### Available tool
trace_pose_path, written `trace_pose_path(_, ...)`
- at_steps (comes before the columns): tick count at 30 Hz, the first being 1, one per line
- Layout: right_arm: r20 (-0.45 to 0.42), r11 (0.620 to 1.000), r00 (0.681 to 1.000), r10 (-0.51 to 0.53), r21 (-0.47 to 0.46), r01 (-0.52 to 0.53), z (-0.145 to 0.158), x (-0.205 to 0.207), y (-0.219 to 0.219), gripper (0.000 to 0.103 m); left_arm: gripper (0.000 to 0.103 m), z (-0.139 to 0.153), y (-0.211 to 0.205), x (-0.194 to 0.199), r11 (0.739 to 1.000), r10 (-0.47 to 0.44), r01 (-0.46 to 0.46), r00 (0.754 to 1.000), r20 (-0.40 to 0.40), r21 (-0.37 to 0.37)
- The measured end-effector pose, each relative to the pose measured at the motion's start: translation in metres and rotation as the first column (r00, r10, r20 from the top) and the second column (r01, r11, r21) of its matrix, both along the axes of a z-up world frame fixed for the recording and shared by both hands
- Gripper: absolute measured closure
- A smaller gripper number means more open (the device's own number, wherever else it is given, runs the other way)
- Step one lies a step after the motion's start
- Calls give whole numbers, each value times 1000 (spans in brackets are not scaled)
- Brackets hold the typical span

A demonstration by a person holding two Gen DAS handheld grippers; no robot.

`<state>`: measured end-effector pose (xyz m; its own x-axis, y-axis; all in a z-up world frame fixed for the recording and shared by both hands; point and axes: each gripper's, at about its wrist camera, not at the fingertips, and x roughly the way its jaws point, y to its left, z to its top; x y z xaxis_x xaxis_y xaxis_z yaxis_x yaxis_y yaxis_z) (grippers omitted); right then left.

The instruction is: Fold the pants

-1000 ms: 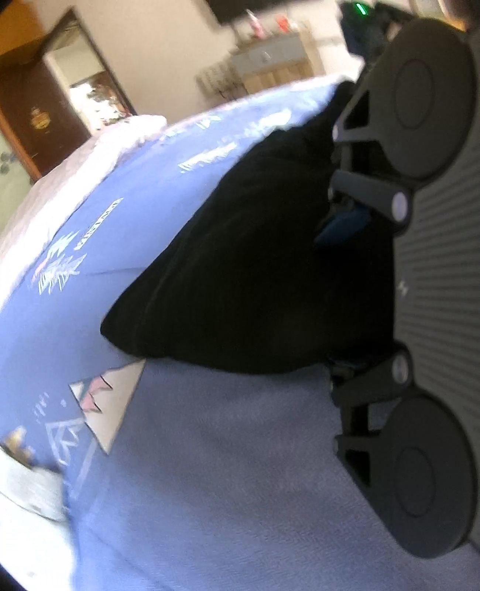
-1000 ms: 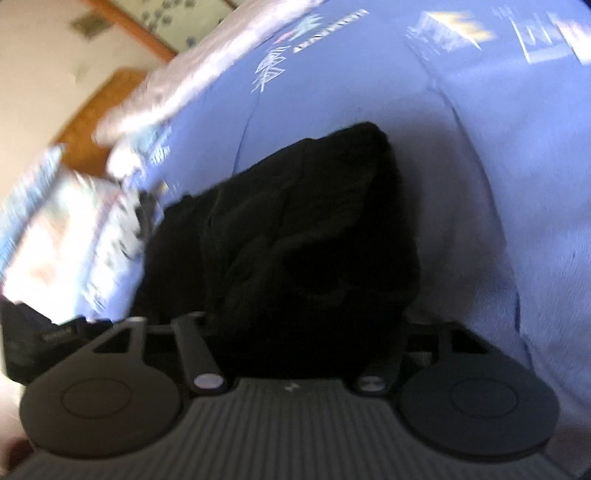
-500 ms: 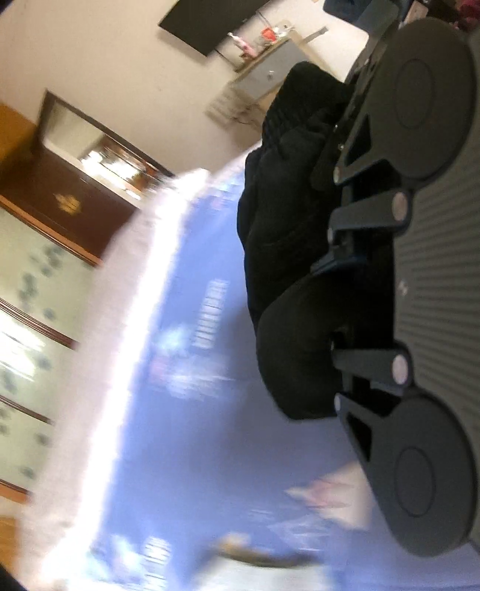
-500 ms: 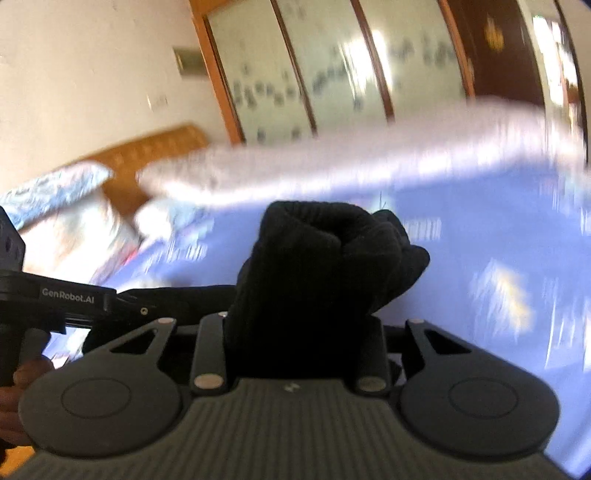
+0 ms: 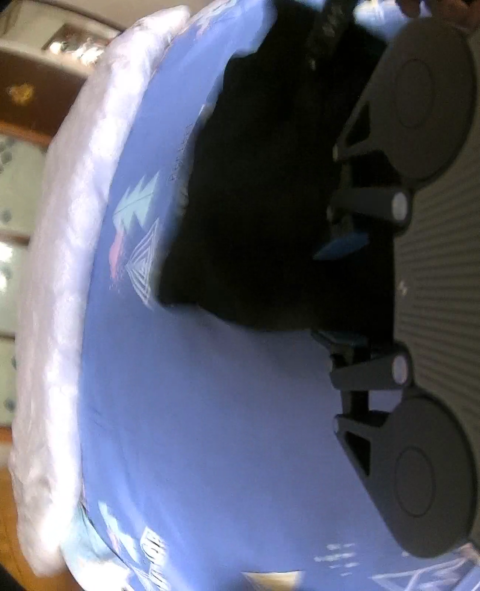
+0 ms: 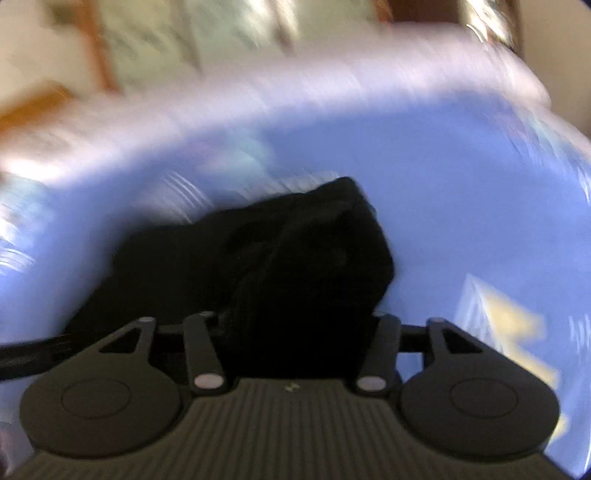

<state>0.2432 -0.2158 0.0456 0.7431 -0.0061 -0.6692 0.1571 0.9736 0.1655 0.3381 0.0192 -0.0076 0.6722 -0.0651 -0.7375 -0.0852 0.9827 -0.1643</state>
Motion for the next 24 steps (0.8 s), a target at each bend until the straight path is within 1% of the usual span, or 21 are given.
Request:
trace_pose_path(1,53,997,998,-30,70,26,0,-11,-11,30,59,2,2,-9,1000,-2,2,999,32,-2)
trace_pose_path(2,87,989,995,-53,142,40,2,-24,-22,30,59,4,4,-17,1000,-11,11,999,41,0)
trace_pose_path(3,99,983,992,-72,175,54,7,-37,-29,30,59,7,6,-26,1000,-6,6,999,42,3)
trace_pose_path(6,138,983,984,-113,160,91,26,-78,-23,30,59,22,12,-60,1000,30,-30,999,21,4)
trace_pose_path(9,143,984,986,-87,169,62,44,-128,-18,30,59,39,7,-108,999,20,-19,999,-29,28)
trace_pose_path(11,149,988,987,-53,155,30,57,-162,-1,29,58,47,3,-141,999,-3,4,999,-36,47)
trace_pose_path(13,153,992,988,-15,125,-4,62,-188,6,26,52,57,-4,-171,997,-36,39,999,-41,66)
trace_pose_path(14,158,994,987,-5,112,-13,65,-201,14,24,50,61,-8,-187,995,-52,55,998,-39,80)
trace_pose_path(17,167,995,986,9,97,-25,69,-234,23,19,38,77,-16,-234,990,-68,68,998,-9,123)
trace_pose_path(19,163,995,987,0,100,-16,68,-248,29,17,15,85,-17,-258,988,-60,58,998,13,140)
trace_pose_path(20,158,995,987,-7,104,-10,68,-260,30,17,12,90,-17,-271,988,-53,49,998,24,145)
trace_pose_path(23,137,993,990,-19,116,3,67,-278,28,14,7,101,-16,-298,985,-50,44,998,33,164)
trace_pose_path(24,131,993,991,-22,120,6,68,-283,28,13,4,104,-14,-306,985,-50,43,998,36,166)
